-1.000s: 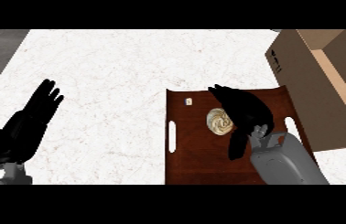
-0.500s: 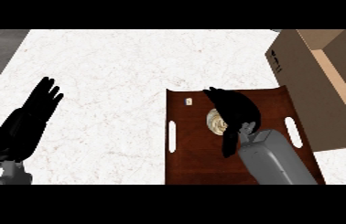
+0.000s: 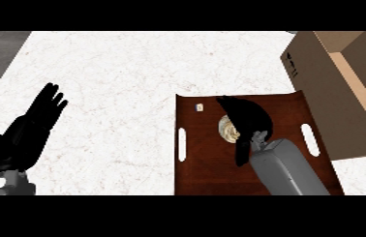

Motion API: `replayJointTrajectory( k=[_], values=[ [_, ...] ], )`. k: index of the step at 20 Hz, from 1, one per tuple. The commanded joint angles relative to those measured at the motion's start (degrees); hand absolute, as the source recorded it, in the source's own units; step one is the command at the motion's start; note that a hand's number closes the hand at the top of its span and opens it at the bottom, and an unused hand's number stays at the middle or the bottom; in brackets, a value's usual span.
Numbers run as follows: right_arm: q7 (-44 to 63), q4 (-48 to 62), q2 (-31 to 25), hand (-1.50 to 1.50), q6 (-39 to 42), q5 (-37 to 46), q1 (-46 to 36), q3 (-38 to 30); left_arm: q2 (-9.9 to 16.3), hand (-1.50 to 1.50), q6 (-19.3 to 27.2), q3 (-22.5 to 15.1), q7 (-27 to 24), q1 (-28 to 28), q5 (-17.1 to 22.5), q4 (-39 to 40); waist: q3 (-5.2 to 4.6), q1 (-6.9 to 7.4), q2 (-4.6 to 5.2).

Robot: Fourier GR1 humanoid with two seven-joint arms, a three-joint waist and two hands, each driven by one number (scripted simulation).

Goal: Pick the cupcake from the tray and place it in the cardboard box

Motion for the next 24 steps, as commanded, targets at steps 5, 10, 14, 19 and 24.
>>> replayJointTrajectory(
  k=[5, 10, 14, 19, 24],
  values=[
    [-7.3, 4.8, 0.5, 1.5, -5.2, 3.8, -1.9, -0.8, -1.9, 0.0, 1.9, -0.1, 1.9, -2.9, -1.5, 0.9, 0.0, 0.04, 0.04],
    [-10.4, 2.4, 0.5, 1.5, -4.6, 5.1, -0.6, -1.1, -1.0, 0.0, -0.8, 1.1, 2.1, -0.1, -1.0, -1.4, -0.01, -0.01, -0.02],
    [-12.5, 0.9, 0.4, 1.5, -6.2, 7.5, 2.9, 1.0, -2.6, 0.0, 0.3, -0.2, 3.2, -0.5, -1.8, -2.6, 0.0, -0.11, -0.05],
    [5.1, 18.2, 3.8, 1.5, -13.8, 6.6, -11.1, -18.2, -1.0, 0.0, -1.2, 0.9, 0.7, -1.3, -1.5, -0.4, 0.01, 1.44, 1.05],
    [9.3, 29.5, 1.4, 1.5, -20.0, 7.9, -20.6, -24.3, -3.0, 0.0, 0.3, -0.8, 0.6, -2.4, -2.8, -0.1, 0.02, 1.36, 0.61]
  ],
)
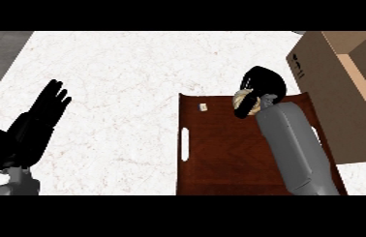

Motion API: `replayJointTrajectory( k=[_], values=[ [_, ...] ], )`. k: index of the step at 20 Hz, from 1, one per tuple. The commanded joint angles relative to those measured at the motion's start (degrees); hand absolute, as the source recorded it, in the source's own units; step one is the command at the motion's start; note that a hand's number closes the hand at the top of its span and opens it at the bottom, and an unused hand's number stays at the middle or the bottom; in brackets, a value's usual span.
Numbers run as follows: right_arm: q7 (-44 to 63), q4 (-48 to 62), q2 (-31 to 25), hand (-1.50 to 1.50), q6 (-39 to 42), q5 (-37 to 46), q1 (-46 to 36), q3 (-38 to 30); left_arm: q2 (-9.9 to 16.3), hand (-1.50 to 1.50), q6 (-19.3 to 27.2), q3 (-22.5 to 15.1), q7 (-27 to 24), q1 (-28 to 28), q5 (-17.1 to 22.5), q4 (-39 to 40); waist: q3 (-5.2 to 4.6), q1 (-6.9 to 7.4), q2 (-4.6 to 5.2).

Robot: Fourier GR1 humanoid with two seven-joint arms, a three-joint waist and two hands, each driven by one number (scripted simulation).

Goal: Pick the cupcake from the tray and place it in the cardboard box

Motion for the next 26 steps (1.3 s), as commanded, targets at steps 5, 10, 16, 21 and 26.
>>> replayJointTrajectory(
  k=[5, 10, 16, 21, 26],
  values=[
    [5.1, 13.7, -2.3, 1.5, -10.1, 5.1, -13.4, -3.9, 0.3, 0.0, 0.7, 0.3, 0.8, -3.1, -0.8, 2.1, -0.02, -0.49, -0.3],
    [7.2, 8.7, -1.4, 1.5, -9.8, 7.1, -18.1, -1.3, 0.5, 0.0, -1.7, 2.1, -2.4, 2.2, 1.0, 0.9, -0.06, -0.76, -0.67],
    [12.9, -1.8, -3.3, 1.5, -11.4, 11.4, -21.1, 0.6, -1.2, 0.0, 1.1, -0.3, 2.1, 2.0, -0.5, -2.8, -0.02, -1.59, -1.02],
    [21.6, -6.8, -6.3, 1.5, -6.8, 15.7, -25.2, 0.4, 0.4, 0.0, 0.0, 1.5, 1.3, 2.4, 0.2, -2.7, -0.04, -1.63, -1.03],
    [23.1, -8.8, -10.9, 1.5, -4.5, 16.8, -26.3, -3.0, -1.1, 0.0, 1.5, 0.5, 2.1, 1.0, -0.7, -1.8, -0.04, -1.63, -0.83]
  ],
)
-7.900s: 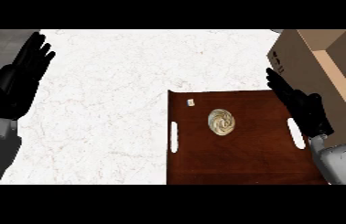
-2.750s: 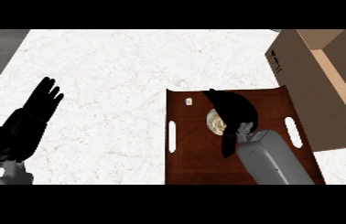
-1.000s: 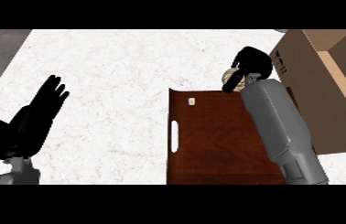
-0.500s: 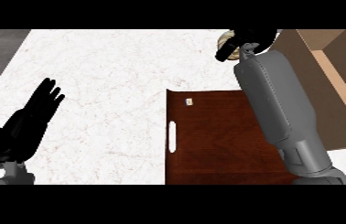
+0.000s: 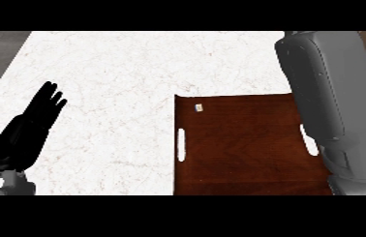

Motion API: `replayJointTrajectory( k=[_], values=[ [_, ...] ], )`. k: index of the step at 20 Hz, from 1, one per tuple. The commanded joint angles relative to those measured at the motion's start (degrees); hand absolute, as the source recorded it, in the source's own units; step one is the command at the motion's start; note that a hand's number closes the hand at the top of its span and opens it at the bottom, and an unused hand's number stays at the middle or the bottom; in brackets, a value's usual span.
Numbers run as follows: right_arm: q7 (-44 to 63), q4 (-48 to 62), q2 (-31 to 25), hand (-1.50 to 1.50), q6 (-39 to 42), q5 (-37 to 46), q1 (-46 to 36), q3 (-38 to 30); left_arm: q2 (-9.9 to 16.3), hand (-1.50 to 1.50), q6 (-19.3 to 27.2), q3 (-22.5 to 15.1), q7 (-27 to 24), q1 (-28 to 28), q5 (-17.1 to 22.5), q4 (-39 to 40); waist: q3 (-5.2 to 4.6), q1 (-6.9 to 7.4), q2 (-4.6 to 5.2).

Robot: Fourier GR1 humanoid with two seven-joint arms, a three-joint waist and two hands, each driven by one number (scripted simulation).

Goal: Pick the cupcake from the tray and place it in the cardboard box

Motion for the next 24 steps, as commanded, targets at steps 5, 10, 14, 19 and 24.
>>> replayJointTrajectory(
  k=[5, 10, 14, 19, 24],
  values=[
    [-0.6, 0.6, -7.6, 1.5, -0.4, 1.0, 0.8, -5.6, -1.1, 0.0, 0.8, -0.5, -0.6, 0.9, -1.4, -0.3, 0.02, 0.49, 0.23],
    [-6.7, 4.2, -13.5, 1.5, 2.2, -1.3, 2.1, -8.2, -0.1, 0.0, -3.3, 1.3, -4.9, 2.2, 0.8, 3.0, 0.0, 0.53, 0.31],
    [-10.3, 5.4, -12.9, 1.5, -4.9, -1.3, 5.3, -8.1, 0.3, 0.0, -2.4, 0.7, -1.8, 0.3, 0.1, 1.5, 0.02, 0.63, 0.35],
    [-14.3, 6.1, -14.4, 1.5, -8.0, -4.0, 9.4, -10.9, -1.9, 0.0, 0.9, -1.0, 0.0, -1.3, -1.9, 0.8, 0.03, 0.42, 0.32],
    [-20.9, 10.1, -16.3, 1.5, -12.7, -6.7, 15.0, -13.4, 1.3, 0.0, -2.6, 2.6, -1.4, -1.8, 0.9, 3.3, 0.03, 0.3, 0.33]
  ],
)
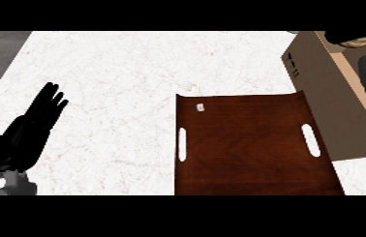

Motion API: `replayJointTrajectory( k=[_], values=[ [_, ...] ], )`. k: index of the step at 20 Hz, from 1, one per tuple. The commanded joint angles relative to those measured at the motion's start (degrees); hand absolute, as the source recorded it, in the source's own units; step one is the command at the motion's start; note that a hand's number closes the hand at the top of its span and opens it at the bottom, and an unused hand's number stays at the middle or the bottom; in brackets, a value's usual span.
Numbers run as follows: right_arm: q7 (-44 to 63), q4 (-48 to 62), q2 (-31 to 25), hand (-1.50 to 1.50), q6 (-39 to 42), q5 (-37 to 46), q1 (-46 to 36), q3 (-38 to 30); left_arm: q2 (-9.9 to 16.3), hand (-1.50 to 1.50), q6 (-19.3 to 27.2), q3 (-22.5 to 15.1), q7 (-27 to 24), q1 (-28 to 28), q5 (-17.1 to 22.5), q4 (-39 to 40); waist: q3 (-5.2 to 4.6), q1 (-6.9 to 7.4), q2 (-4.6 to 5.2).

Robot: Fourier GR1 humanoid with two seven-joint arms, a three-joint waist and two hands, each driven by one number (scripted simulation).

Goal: Pick the cupcake from the tray and place it in the cardboard box

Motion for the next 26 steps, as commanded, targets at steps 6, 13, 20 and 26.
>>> replayJointTrajectory(
  k=[6, 13, 20, 26],
  values=[
    [-1.7, 10.3, -0.8, 1.5, -2.3, -6.2, 4.2, -7.3, 0.4, 0.0, -0.7, 0.8, -1.2, -0.5, 0.0, 1.8, -0.01, 0.06, 0.09],
    [-10.3, 8.9, 3.0, -1.5, -7.7, -12.0, 10.0, -8.2, -1.6, 0.0, 0.6, -1.0, -2.0, 0.6, -2.2, 0.3, 0.0, -0.16, -0.04],
    [-12.6, 0.1, 4.4, -1.5, -22.0, -19.1, 8.3, -15.9, -0.2, 0.0, -0.9, 0.5, -1.5, 1.4, -0.3, -0.5, 0.04, -0.38, -0.17],
    [-14.8, -8.9, 5.5, -1.5, -24.4, -28.0, 14.4, -21.2, 0.1, 0.0, 0.5, 0.7, 0.6, -1.2, -1.0, 0.7, 0.0, -1.12, -0.28]
  ],
)
